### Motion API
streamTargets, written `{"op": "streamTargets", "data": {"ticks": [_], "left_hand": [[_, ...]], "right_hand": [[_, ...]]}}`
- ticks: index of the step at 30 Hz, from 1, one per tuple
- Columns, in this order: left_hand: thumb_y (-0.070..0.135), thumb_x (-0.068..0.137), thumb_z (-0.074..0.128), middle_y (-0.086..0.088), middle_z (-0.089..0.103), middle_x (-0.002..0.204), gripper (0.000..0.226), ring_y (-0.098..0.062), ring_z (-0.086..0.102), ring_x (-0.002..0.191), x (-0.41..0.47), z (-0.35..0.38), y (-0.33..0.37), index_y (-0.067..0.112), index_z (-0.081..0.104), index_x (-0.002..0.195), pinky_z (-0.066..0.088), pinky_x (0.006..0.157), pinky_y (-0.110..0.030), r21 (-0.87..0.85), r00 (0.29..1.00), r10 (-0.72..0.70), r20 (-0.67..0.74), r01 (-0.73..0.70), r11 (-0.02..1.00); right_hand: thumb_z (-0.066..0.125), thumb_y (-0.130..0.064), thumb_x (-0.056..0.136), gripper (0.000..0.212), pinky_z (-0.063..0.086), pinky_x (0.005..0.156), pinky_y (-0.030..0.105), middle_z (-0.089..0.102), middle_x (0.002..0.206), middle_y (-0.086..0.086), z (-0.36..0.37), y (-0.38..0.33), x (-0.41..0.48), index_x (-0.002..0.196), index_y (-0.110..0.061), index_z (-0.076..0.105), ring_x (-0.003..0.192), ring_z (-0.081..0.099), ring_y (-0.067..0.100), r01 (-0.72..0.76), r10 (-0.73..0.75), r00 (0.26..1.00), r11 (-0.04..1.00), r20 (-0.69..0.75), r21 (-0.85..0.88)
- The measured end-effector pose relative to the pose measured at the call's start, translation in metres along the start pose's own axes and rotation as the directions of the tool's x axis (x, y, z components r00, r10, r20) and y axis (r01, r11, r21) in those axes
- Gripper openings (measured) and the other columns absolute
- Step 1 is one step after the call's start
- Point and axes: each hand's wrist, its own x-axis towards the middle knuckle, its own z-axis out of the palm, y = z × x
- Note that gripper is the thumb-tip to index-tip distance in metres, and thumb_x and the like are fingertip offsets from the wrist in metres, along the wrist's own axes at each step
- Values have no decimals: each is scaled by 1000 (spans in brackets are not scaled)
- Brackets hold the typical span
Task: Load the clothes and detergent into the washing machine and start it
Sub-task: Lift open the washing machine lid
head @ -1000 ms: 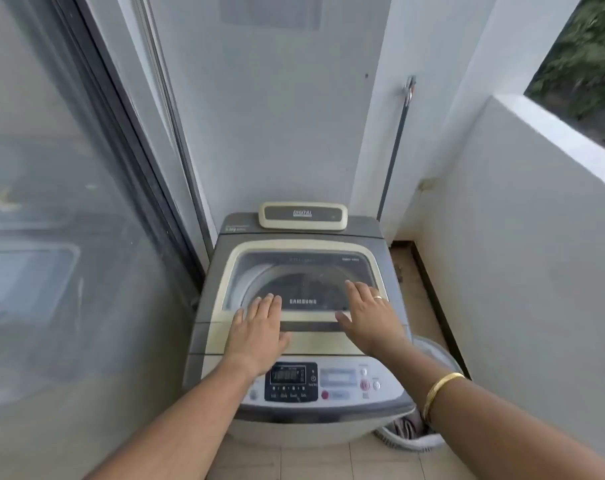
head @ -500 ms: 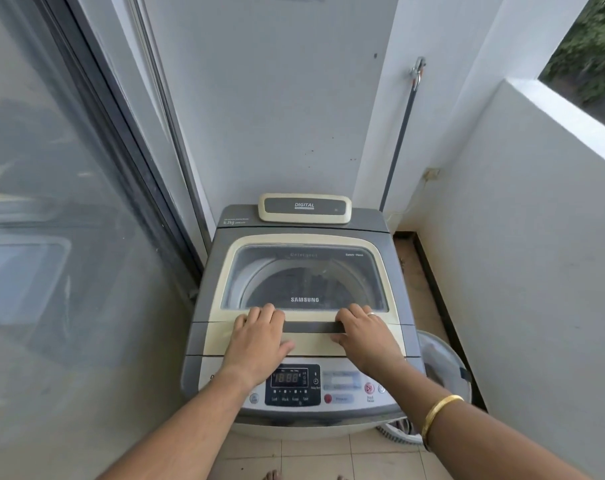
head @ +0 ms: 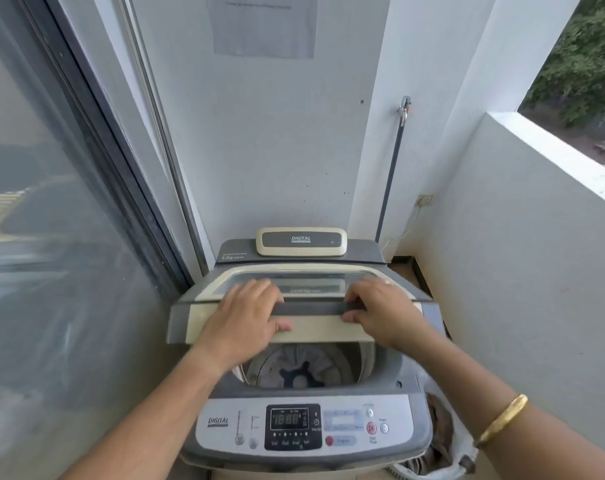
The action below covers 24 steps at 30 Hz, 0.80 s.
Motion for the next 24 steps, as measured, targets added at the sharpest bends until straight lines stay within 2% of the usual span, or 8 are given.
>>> {"op": "streamTargets", "data": {"ticks": [4,10,16,24], "left_hand": [[65,96,65,8,65,125,55,-14,60,119,61,-47,-8,20,64,126,47,114,-38,84,985,29,-171,-15,996],[56,96,77,7,67,117,41,-20,62,111,138,-59,-27,21,66,114,51,103,-41,112,961,-11,-276,44,993],[47,94,84,5,67,109,32,-23,62,107,184,-51,-46,21,68,105,49,98,-43,100,940,-31,-340,70,993],[41,92,88,1,69,111,34,-27,62,107,191,-30,-57,20,71,112,50,98,-45,109,894,-3,-449,58,992]], "right_hand": [[74,-40,99,23,50,95,39,62,108,-7,-54,-3,44,115,-24,68,105,57,20,23,-27,980,1000,-199,-20],[74,-36,99,20,46,98,43,67,114,0,-73,-1,112,114,-23,69,111,57,27,-16,-5,926,998,-377,-53],[72,-31,101,16,45,97,44,67,115,3,-64,6,157,112,-20,69,112,57,31,-60,20,883,996,-469,-71],[73,-22,100,16,45,105,48,62,114,6,-44,13,169,114,-16,68,113,58,35,-52,-8,839,994,-544,-95]]}}
